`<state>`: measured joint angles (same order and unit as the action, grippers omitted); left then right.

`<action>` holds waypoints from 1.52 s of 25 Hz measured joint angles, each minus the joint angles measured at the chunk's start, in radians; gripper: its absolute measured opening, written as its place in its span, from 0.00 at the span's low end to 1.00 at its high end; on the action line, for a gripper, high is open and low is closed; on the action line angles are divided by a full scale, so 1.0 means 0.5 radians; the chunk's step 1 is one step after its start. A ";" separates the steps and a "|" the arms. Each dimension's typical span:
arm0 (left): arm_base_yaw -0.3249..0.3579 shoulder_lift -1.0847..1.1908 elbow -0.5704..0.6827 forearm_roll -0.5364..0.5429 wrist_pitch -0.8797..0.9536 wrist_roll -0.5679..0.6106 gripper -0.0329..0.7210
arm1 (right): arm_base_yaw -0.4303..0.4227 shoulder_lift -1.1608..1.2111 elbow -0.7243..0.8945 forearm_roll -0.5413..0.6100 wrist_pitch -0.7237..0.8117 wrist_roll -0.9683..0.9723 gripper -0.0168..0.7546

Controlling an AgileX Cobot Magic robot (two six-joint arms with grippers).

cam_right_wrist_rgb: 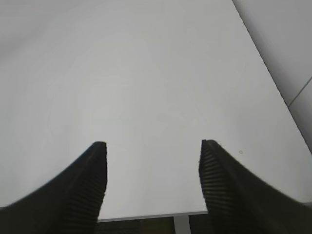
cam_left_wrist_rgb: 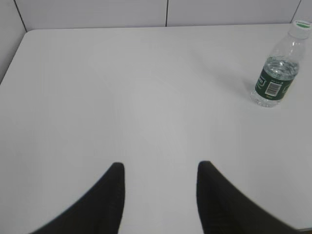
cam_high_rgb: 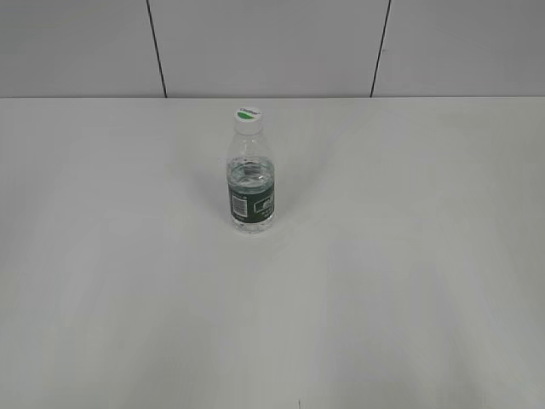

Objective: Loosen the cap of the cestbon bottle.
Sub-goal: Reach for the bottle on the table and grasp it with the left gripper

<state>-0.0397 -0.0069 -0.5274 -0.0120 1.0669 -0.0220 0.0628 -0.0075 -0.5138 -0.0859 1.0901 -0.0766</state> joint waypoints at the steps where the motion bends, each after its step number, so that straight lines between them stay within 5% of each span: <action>1: 0.000 0.000 0.000 0.000 0.000 0.000 0.46 | 0.000 0.000 0.000 0.000 0.000 0.000 0.62; 29: 0.000 0.000 -0.007 0.035 -0.024 0.000 0.46 | 0.000 0.000 0.000 0.000 0.000 0.000 0.62; 38: 0.000 0.164 -0.058 0.047 -0.761 0.044 0.46 | 0.000 0.000 0.000 -0.002 0.000 0.000 0.62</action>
<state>-0.0397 0.0752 -0.5564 0.0113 0.6864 0.0000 0.0628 -0.0075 -0.5138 -0.0867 1.0901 -0.0766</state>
